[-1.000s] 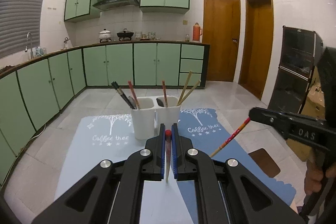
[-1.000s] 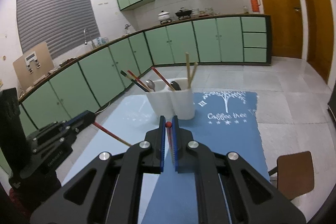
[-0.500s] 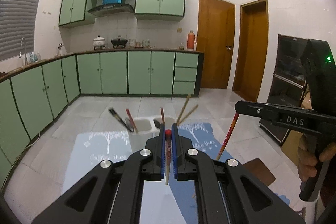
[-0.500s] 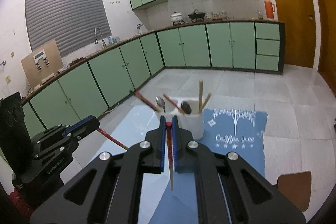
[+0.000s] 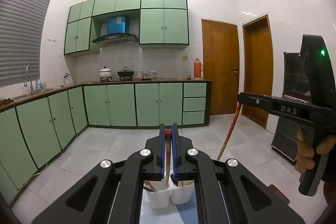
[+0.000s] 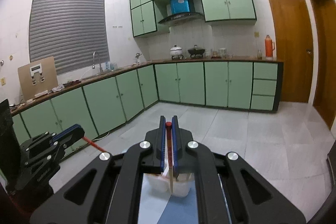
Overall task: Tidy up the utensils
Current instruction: 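Lift both red-patterned chopsticks and lower them into the white holder, then open both tools and withdraw them from the holder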
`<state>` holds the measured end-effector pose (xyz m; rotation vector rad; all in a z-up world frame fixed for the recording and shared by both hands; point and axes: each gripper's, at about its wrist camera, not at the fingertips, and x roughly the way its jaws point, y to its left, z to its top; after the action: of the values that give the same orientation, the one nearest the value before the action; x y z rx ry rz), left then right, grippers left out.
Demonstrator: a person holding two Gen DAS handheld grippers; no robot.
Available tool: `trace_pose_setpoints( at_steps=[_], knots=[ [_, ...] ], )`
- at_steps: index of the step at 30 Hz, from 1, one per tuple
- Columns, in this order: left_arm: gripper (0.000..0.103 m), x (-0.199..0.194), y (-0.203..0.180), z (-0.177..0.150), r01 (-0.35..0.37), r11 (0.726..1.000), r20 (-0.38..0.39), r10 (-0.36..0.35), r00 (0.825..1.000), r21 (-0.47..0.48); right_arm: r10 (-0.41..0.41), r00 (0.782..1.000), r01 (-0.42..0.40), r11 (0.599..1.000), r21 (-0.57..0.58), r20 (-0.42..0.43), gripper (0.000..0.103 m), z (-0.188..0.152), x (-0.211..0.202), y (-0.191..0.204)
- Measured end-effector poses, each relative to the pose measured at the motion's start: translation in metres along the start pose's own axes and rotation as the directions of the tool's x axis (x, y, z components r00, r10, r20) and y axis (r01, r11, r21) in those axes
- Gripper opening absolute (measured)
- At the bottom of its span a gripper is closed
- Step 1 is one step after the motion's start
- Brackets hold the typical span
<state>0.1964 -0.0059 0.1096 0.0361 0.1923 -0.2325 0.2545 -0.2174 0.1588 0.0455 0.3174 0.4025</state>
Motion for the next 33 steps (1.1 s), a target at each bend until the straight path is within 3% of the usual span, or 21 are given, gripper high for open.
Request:
trace_pose_setpoints(
  at_steps=[6,15,26,31,33],
  knots=[
    [0.005,0.041,0.011,-0.009,-0.016,1.0,-0.036,0.015,0.999,-0.015,-0.039,0.999,0.039,0.999,-0.011,0.004,0.005,0.006,0.05,-0.015],
    [0.005,0.093,0.025,-0.033,-0.025,0.999,-0.111,0.021,0.994,-0.028,-0.038,0.996,0.038,0.999,0.0,-0.086,0.005,-0.03,0.117,-0.024],
    [0.006,0.128,0.033,-0.065,-0.023,0.998,-0.223,0.01,0.975,-0.057,0.008,0.976,-0.001,1.0,0.031,-0.219,0.009,-0.072,0.144,-0.023],
    [0.006,0.126,0.037,-0.073,-0.033,0.997,-0.253,0.014,0.967,-0.068,-0.003,0.98,0.015,0.998,0.061,-0.201,0.022,-0.073,0.131,-0.027],
    [0.008,0.116,0.038,-0.068,-0.033,0.997,-0.236,0.014,0.972,-0.075,-0.015,0.986,0.029,0.996,0.083,-0.165,0.034,-0.069,0.116,-0.031]
  ],
)
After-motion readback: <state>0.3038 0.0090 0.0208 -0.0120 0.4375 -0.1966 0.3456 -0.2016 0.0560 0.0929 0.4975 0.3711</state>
